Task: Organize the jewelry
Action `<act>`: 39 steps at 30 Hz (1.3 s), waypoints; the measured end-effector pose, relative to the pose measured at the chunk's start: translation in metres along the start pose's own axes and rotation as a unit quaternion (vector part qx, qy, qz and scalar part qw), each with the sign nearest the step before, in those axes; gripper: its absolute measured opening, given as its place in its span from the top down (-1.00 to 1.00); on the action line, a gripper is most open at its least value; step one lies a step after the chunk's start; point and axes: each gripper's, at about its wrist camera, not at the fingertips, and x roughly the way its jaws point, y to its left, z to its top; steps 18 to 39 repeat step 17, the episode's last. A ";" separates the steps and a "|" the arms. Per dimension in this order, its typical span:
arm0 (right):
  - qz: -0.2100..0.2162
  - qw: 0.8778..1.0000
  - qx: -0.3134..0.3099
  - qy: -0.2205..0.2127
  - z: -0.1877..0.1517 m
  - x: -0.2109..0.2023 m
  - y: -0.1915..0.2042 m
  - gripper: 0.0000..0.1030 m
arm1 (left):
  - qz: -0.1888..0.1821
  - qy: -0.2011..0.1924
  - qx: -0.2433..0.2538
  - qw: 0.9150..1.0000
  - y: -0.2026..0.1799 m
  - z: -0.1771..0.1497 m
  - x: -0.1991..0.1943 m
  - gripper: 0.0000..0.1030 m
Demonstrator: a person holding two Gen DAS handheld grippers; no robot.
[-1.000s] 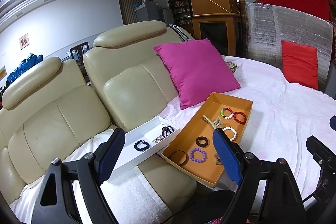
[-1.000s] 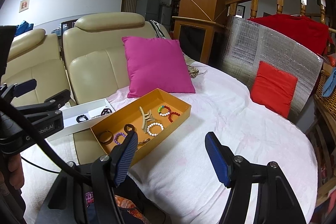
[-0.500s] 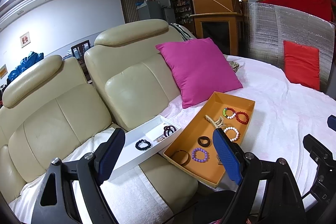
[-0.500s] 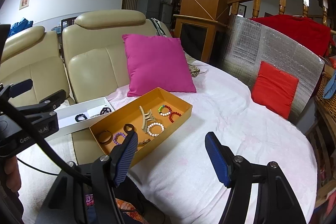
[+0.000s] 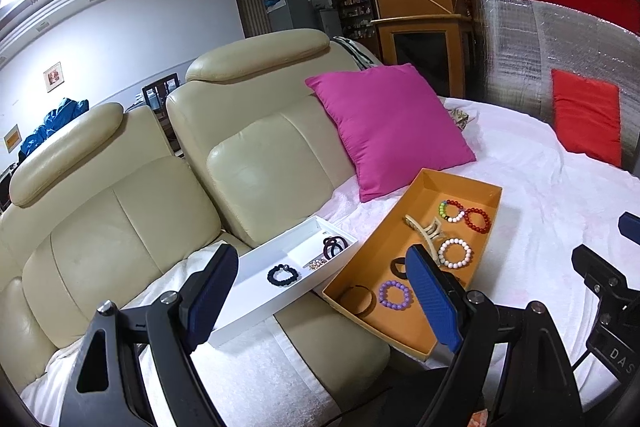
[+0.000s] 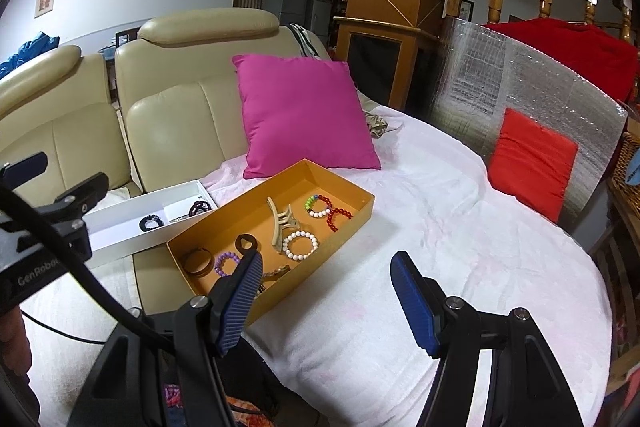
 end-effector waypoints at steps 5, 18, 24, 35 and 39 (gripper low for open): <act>0.012 1.000 -0.003 0.004 0.007 0.017 0.005 -0.36 | 0.009 0.007 -0.002 1.000 0.001 0.002 0.010 -0.67; 0.024 0.999 0.034 0.016 0.010 0.065 -0.017 -0.36 | 0.001 0.014 0.019 1.000 -0.029 0.011 0.044 -0.68; 0.024 0.999 0.034 0.016 0.010 0.065 -0.017 -0.36 | 0.001 0.014 0.019 1.000 -0.029 0.011 0.044 -0.68; 0.024 0.999 0.034 0.016 0.010 0.065 -0.017 -0.36 | 0.001 0.014 0.019 1.000 -0.029 0.011 0.044 -0.68; 0.024 0.999 0.034 0.016 0.010 0.065 -0.017 -0.36 | 0.001 0.014 0.019 1.000 -0.029 0.011 0.044 -0.68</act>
